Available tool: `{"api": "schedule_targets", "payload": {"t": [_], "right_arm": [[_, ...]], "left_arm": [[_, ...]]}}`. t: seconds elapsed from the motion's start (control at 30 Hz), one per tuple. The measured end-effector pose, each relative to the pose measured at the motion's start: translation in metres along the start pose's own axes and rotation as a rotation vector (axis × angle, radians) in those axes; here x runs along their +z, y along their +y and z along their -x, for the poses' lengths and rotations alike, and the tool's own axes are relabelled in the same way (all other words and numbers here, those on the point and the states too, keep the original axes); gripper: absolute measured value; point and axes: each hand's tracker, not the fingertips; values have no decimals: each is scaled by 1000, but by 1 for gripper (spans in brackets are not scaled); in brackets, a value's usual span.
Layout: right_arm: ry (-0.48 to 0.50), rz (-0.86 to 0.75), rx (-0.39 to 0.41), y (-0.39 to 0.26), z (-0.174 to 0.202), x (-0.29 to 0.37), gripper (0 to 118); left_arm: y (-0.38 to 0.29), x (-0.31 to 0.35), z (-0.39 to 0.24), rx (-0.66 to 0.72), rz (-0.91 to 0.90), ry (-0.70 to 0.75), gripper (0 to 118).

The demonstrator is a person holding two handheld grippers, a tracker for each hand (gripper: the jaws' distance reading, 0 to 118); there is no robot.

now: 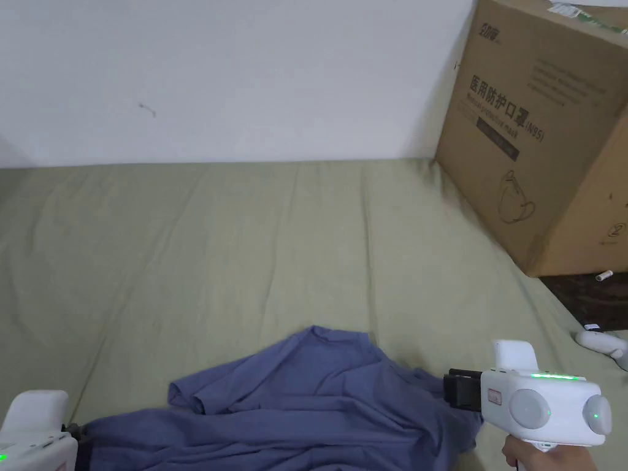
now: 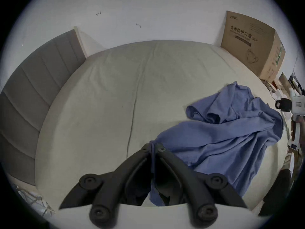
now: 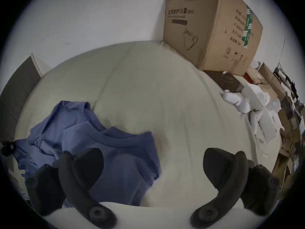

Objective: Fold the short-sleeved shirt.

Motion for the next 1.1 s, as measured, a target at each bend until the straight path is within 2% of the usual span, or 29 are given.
{"api": "schedule_targets", "payload": {"t": [0.1, 0.13, 0.17, 0.2, 0.27, 0.33, 0.4, 0.5, 0.77, 1.0, 1.1], "right_arm": [[10, 80, 15, -9, 5, -23, 116], [0, 118, 17, -12, 5, -28, 107], [5, 165, -3, -15, 4, -27, 54], [31, 175, -26, -18, 2, -22, 5], [39, 128, -72, -23, 0, -17, 6], [76, 137, -67, -23, 0, -9, 6], [67, 112, -53, -20, -2, 1, 5], [127, 25, -121, -2, -15, 29, 6], [164, -295, 20, 71, -8, 152, 5], [185, -548, 59, 154, 2, 246, 5], [158, -645, 71, 189, 5, 275, 6]], "left_arm": [[-1, -4, 2, 2, 7, 10, 2], [-3, -6, 2, 5, 10, 11, 2], [-4, -7, 3, 8, 15, 12, 2], [-5, -7, 3, 7, 19, 15, 1], [-5, -9, 5, 4, 24, 13, 2], [-6, -6, 7, 3, 26, 4, 1], [-3, -6, 13, 15, 27, -9, 1], [7, 6, 22, 20, 4, 6, 1], [77, 80, 42, -25, -203, 76, 1], [164, 157, 61, -1, -410, 106, 1], [201, 184, 66, 7, -491, 125, 1]]}}
